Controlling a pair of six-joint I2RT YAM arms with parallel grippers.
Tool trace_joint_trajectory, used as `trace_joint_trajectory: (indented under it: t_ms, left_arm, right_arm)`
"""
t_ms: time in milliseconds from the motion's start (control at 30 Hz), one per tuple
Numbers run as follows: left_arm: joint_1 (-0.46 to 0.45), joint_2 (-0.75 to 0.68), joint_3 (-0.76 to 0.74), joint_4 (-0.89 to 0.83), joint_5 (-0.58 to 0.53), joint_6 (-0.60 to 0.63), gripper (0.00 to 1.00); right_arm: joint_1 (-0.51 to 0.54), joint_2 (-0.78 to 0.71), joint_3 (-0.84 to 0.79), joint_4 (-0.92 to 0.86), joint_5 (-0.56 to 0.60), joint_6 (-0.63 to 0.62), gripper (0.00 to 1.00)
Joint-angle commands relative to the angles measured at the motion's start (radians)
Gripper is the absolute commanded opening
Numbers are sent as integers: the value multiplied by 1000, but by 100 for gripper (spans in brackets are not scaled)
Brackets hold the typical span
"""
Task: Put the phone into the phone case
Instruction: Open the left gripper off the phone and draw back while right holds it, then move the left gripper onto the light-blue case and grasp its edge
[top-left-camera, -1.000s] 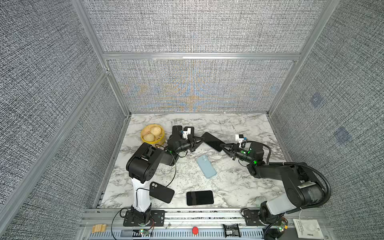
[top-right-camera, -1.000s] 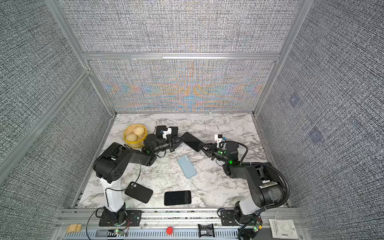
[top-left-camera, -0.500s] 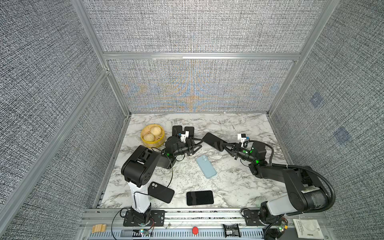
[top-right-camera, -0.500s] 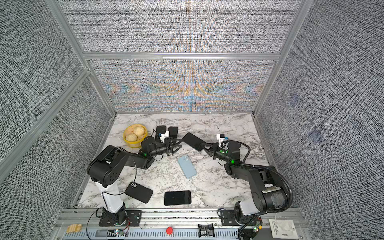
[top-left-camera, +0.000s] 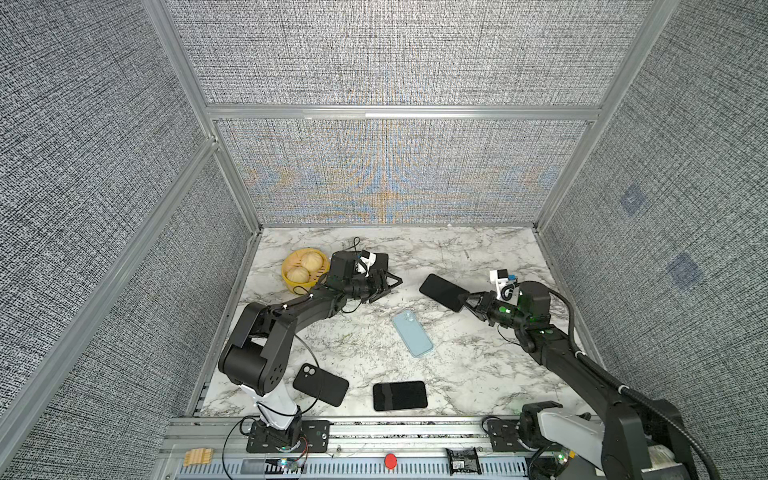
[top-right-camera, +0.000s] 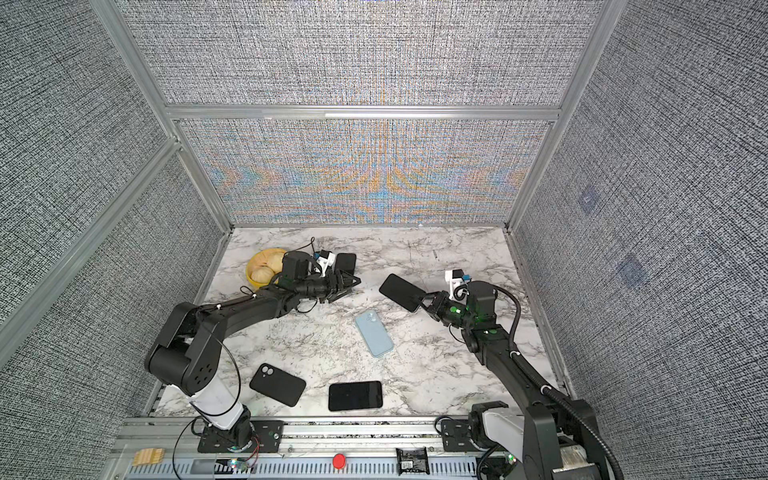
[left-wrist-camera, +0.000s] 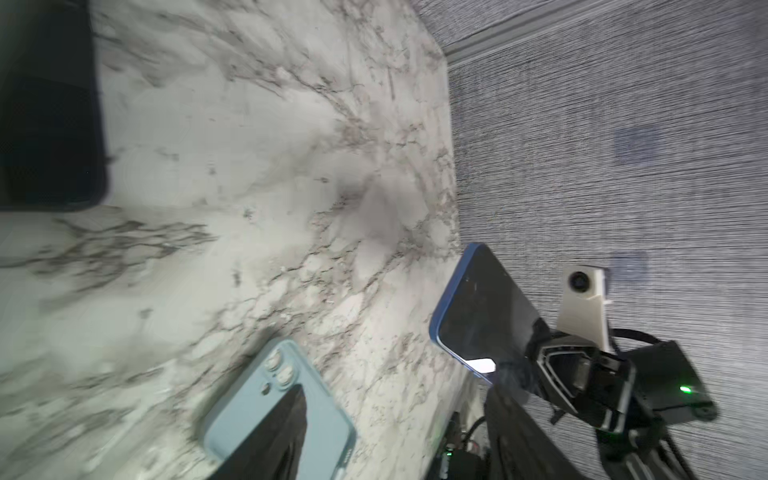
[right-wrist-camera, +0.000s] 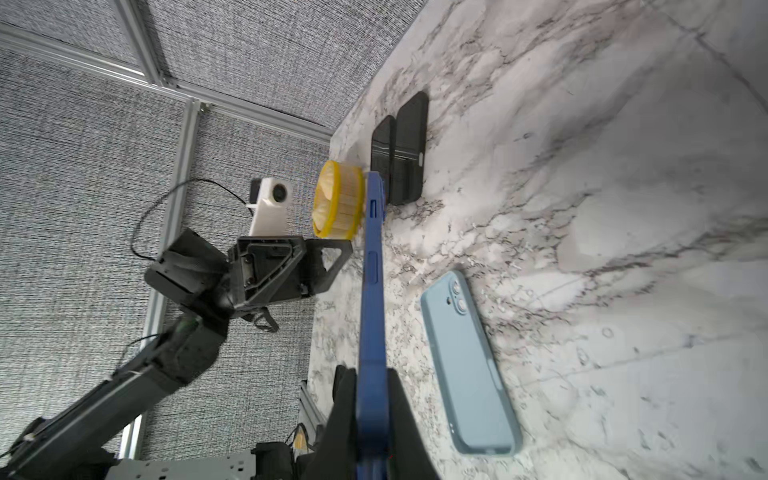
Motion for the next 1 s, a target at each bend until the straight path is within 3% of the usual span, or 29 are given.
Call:
trace_joint_trajectory:
  t_ms: [0,133,433,767,967]
  left_arm:
    - [-15,36,101,-461,-103,304,69]
    - [-94,129,296,-766,-304,498,67]
    - [-208,287,515,-980,-629,690,65]
    - [-281,335,544,-880,-644,710,63]
    - [-286,397,580,-868,-652,708,55]
  right_arm:
    - [-11,-16,8,-93,5,-87,0]
    - [-34,-34,4,-108,-24,-111,0]
    - [-60,-81,-25,-117,-42,-132,0]
    - [-81,-56,-51,-56,-98,-115,0]
    - [-103,-59,-58,-52,-116,-112,0]
